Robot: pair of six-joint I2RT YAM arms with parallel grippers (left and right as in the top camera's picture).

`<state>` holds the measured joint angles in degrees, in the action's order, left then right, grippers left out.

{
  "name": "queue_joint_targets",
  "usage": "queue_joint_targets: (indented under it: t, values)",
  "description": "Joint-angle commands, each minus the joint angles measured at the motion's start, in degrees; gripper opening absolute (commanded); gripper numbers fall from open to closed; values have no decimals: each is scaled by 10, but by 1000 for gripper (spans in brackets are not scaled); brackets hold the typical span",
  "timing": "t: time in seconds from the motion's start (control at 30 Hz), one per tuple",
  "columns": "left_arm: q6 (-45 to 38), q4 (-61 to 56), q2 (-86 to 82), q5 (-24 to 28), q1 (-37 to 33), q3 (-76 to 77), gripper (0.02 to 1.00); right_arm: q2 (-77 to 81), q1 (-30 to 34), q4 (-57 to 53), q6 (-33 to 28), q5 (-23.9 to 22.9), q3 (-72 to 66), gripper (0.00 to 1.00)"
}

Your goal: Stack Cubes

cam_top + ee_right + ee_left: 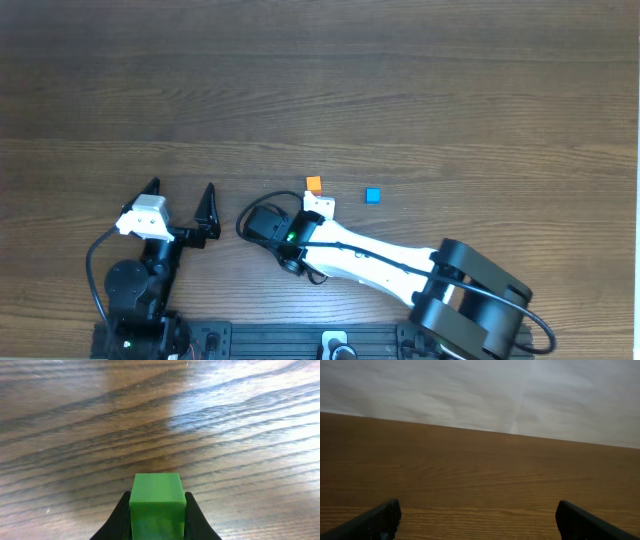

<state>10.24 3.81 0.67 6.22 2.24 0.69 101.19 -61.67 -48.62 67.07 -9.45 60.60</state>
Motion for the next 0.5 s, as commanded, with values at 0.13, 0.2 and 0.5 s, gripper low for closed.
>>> queue_joint_targets:
  t: [0.13, 0.2, 0.5]
  values:
    - [-8, 0, -5, 0, 1, -4, 998, -27, -3, -6, 2, -20, 14, 7]
    - [-8, 0, -5, 0, 1, -4, 998, -27, -3, -5, 2, -20, 14, 12]
    - [-8, 0, -5, 0, 1, -4, 998, -30, -3, -4, -3, 2, 14, 12]
